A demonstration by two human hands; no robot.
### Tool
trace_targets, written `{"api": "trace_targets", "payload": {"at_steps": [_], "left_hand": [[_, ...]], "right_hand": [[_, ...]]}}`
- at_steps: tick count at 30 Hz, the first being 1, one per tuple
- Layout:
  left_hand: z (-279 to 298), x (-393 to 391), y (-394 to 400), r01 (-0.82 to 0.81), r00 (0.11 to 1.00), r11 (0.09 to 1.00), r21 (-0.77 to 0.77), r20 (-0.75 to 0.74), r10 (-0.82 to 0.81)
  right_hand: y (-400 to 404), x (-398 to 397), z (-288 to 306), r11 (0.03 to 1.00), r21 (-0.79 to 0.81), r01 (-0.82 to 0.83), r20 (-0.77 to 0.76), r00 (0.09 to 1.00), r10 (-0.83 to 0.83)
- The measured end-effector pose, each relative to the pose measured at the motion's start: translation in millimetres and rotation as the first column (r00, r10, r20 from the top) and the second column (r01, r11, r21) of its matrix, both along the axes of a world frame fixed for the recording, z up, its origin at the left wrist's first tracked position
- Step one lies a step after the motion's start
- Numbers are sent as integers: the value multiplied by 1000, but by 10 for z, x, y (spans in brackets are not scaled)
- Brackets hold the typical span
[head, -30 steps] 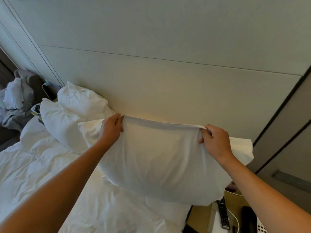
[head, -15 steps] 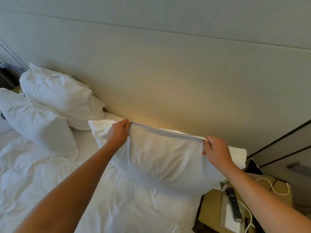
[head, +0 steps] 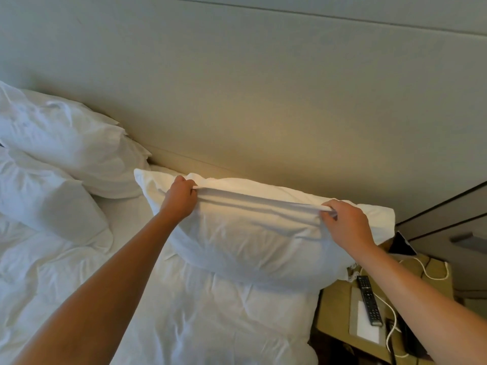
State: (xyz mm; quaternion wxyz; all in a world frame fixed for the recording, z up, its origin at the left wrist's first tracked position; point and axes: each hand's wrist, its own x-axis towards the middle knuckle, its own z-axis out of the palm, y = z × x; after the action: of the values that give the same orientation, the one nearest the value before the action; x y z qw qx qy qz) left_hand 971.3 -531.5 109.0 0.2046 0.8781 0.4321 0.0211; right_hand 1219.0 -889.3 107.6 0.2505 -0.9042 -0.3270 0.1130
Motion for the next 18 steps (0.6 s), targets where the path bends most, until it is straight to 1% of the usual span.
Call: {"api": "trace_targets", "payload": {"at_steps": [3, 6, 9, 11, 13, 16, 18], "left_hand": [[88, 22, -14, -4, 998, 999, 38, 57, 2], [235, 28, 36, -28, 992, 995, 95, 128, 15], [343, 38, 91, -52, 986, 990, 134, 164, 30], [334, 46, 101, -42, 990, 990, 131, 136, 24], [284, 53, 93, -25, 997, 995, 96, 75, 18], [199, 35, 72, -9, 1000, 998, 55, -1, 9], [153, -11, 58, 14, 1000, 998, 55, -10, -14]], "right_hand": [[3, 34, 10, 999, -26, 34, 4, 999, -34], [35, 21, 17, 997, 11, 74, -54, 996, -73], [52, 0, 12, 996, 44, 76, -101, 992, -72], [42, -9, -11, 994, 56, 90, -130, 988, -83], [13, -4, -21, 993, 63, 97, -146, 985, -87], [-36, 29, -15, 994, 69, 79, -121, 990, -71], [-60, 48, 1, 996, 59, 62, -93, 994, -57]]}}
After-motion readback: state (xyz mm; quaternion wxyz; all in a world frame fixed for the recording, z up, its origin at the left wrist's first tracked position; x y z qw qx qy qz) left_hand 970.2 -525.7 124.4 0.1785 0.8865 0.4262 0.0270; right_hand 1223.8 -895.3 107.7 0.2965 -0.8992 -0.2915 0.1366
